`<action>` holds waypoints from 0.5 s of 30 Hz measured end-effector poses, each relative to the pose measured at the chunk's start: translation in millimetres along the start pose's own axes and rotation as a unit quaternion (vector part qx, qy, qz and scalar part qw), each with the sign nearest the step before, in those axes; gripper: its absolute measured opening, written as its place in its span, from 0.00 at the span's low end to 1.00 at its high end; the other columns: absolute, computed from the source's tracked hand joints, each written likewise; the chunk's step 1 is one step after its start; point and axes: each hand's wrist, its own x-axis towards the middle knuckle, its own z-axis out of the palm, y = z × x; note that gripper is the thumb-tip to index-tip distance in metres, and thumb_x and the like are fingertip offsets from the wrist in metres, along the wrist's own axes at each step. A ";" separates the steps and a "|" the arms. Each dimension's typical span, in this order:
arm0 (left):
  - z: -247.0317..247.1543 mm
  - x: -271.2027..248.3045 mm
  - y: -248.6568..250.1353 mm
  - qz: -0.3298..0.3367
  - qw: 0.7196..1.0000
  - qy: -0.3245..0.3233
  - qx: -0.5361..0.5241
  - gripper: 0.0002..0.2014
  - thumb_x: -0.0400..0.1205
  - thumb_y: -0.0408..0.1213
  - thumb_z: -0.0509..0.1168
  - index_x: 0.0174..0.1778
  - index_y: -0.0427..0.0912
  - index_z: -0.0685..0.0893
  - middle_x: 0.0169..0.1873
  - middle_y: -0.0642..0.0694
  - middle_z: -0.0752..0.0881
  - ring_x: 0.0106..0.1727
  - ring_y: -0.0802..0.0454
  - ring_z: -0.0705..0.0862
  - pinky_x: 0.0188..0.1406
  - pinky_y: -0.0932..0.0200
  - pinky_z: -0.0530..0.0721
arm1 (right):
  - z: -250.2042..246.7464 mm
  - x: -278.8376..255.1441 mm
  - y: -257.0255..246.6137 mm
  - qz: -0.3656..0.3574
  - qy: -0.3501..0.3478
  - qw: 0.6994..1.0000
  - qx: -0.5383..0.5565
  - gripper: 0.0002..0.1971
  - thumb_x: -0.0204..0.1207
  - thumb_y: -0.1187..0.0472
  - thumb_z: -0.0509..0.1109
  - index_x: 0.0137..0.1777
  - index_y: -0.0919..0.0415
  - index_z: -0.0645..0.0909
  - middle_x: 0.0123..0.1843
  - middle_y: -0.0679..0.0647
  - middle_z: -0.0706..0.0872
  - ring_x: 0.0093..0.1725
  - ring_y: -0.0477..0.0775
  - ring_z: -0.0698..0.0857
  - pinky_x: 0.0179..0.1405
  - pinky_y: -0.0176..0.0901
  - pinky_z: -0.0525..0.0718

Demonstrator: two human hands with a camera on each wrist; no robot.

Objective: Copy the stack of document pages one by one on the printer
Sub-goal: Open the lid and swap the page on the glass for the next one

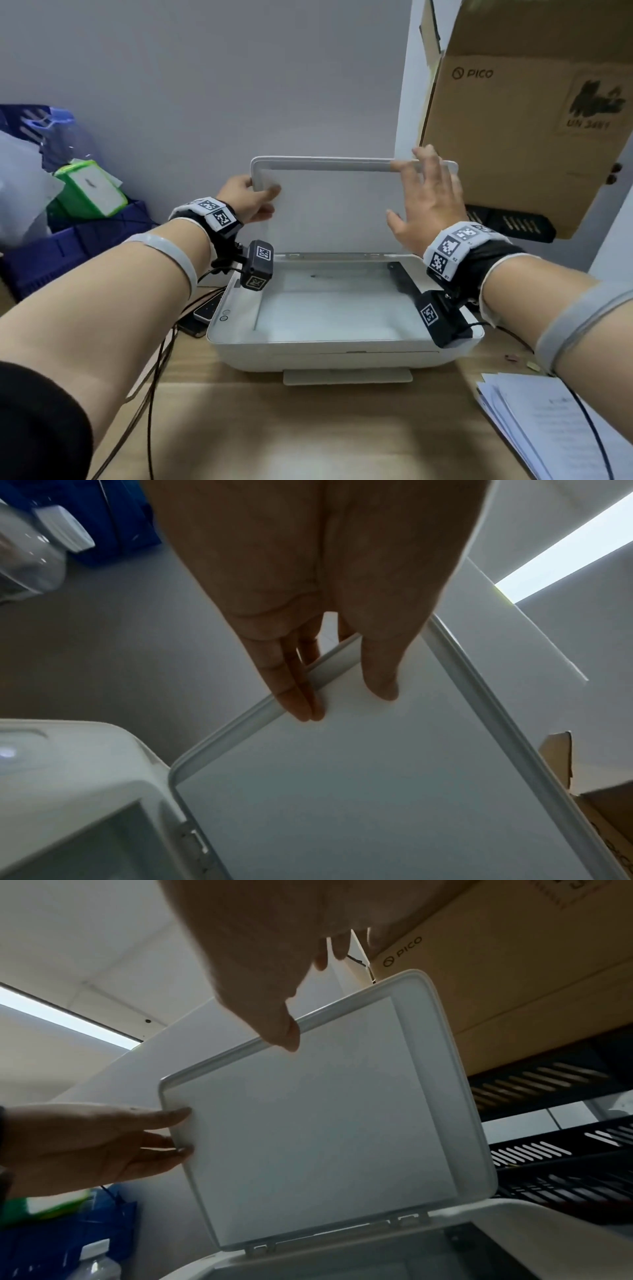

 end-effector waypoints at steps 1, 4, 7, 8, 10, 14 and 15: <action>-2.7 -7.5 -1.5 0.005 1.000 -0.015 0.002 0.22 0.79 0.43 0.74 0.64 0.34 0.81 0.45 0.36 0.86 0.38 0.49 0.87 0.48 0.53 0.91 | -1.3 -1.4 2.1 -0.001 -0.007 1.000 -0.013 0.35 0.72 0.51 0.74 0.78 0.49 0.64 0.83 0.58 0.58 0.84 0.61 0.55 0.82 0.64 0.53; -10.8 -29.8 -6.5 0.006 0.998 -0.055 -0.008 0.18 0.79 0.44 0.73 0.60 0.38 0.83 0.54 0.36 0.86 0.47 0.46 0.87 0.52 0.55 0.90 | -4.2 -12.0 6.5 0.014 -0.039 0.999 -0.020 0.33 0.76 0.47 0.72 0.79 0.46 0.64 0.80 0.56 0.64 0.82 0.59 0.62 0.83 0.65 0.47; -17.8 -52.4 -9.9 0.002 0.997 -0.077 -0.001 0.19 0.75 0.48 0.75 0.57 0.42 0.85 0.55 0.40 0.86 0.53 0.46 0.87 0.59 0.51 0.88 | -9.2 -25.8 9.6 0.000 -0.004 0.999 -0.037 0.28 0.77 0.47 0.71 0.76 0.45 0.69 0.66 0.54 0.77 0.69 0.61 0.74 0.81 0.66 0.56; -20.3 -59.5 -11.2 -0.002 0.996 -0.085 0.007 0.21 0.72 0.49 0.76 0.56 0.42 0.85 0.52 0.42 0.86 0.53 0.47 0.86 0.60 0.51 0.87 | -12.2 -30.4 11.0 -0.001 -0.002 0.999 -0.036 0.24 0.77 0.47 0.70 0.73 0.45 0.72 0.61 0.53 0.79 0.64 0.61 0.77 0.79 0.65 0.59; -24.0 -73.6 -15.9 -0.008 0.993 -0.112 0.033 0.23 0.68 0.50 0.78 0.55 0.42 0.87 0.48 0.44 0.85 0.53 0.48 0.86 0.59 0.52 0.86 | -17.1 -40.3 16.5 -0.007 -0.028 1.000 0.000 0.14 0.80 0.47 0.68 0.63 0.47 0.80 0.55 0.52 0.80 0.58 0.59 0.80 0.72 0.60 0.68; -27.6 -97.9 -32.6 0.005 0.979 -0.152 0.138 0.21 0.65 0.53 0.81 0.52 0.48 0.92 0.50 0.43 0.92 0.51 0.51 0.86 0.59 0.53 0.84 | -19.4 -70.4 24.5 -0.014 -0.140 0.986 0.089 0.11 0.81 0.46 0.67 0.54 0.49 0.87 0.51 0.48 0.83 0.54 0.54 0.84 0.55 0.51 0.82; -28.0 -102.0 -35.9 0.013 0.974 -0.155 0.167 0.21 0.65 0.54 0.80 0.52 0.51 0.92 0.50 0.47 0.92 0.50 0.52 0.85 0.56 0.53 0.84 | -17.8 -78.1 25.7 -0.019 -0.145 0.985 0.094 0.10 0.81 0.46 0.68 0.54 0.47 0.87 0.50 0.46 0.83 0.54 0.53 0.84 0.55 0.50 0.83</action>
